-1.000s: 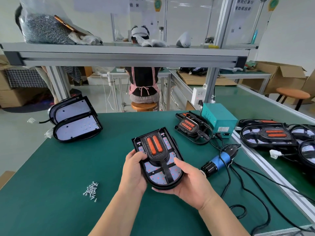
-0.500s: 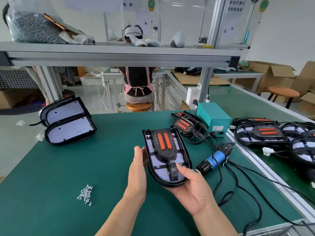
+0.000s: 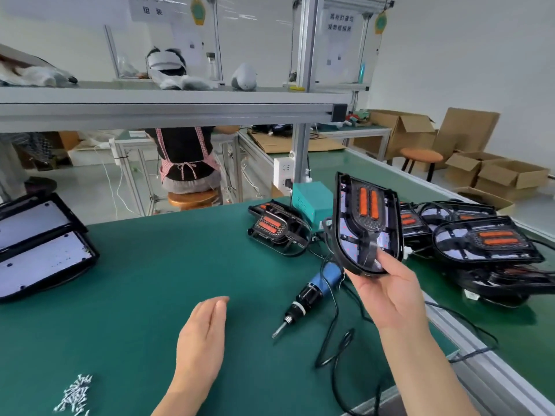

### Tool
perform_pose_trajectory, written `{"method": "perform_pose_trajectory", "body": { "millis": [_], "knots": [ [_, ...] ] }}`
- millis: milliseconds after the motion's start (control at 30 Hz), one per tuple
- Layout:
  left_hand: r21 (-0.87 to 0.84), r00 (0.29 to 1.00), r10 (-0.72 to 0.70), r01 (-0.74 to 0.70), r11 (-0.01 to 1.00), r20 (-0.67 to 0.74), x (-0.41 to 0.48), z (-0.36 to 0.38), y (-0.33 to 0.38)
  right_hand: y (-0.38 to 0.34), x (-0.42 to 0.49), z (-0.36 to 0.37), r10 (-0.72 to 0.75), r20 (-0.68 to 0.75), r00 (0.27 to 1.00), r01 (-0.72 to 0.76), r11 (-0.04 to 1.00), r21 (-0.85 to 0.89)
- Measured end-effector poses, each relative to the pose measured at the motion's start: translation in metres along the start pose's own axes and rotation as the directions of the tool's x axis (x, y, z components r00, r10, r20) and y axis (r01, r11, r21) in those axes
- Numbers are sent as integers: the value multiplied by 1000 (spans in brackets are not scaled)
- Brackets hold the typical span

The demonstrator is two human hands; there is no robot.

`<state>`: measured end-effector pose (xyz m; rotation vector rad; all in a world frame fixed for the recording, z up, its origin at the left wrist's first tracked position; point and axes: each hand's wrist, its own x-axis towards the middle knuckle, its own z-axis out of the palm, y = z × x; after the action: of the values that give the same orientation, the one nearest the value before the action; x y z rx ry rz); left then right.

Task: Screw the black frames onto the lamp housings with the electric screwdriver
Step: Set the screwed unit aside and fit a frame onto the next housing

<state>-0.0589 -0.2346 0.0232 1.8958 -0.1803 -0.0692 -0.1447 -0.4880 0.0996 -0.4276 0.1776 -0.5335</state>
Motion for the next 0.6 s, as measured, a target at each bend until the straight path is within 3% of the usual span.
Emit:
{"method": "perform_pose_trajectory", "body": {
  "millis": [167,467,600],
  "knots": [
    [67,999,40,-38,997,-27,4,3,-4,-39,26,-30,-178,-164,970,183,983,19],
    [146,993,98,-87,985,-73,8,8,-7,-84,66,-66,-437,-329,837,461,887,-4],
    [142,986,134,-120,983,-98,8,12,-4,-99,80,-82,-470,-436,767,481,872,-94]
  ]
}}
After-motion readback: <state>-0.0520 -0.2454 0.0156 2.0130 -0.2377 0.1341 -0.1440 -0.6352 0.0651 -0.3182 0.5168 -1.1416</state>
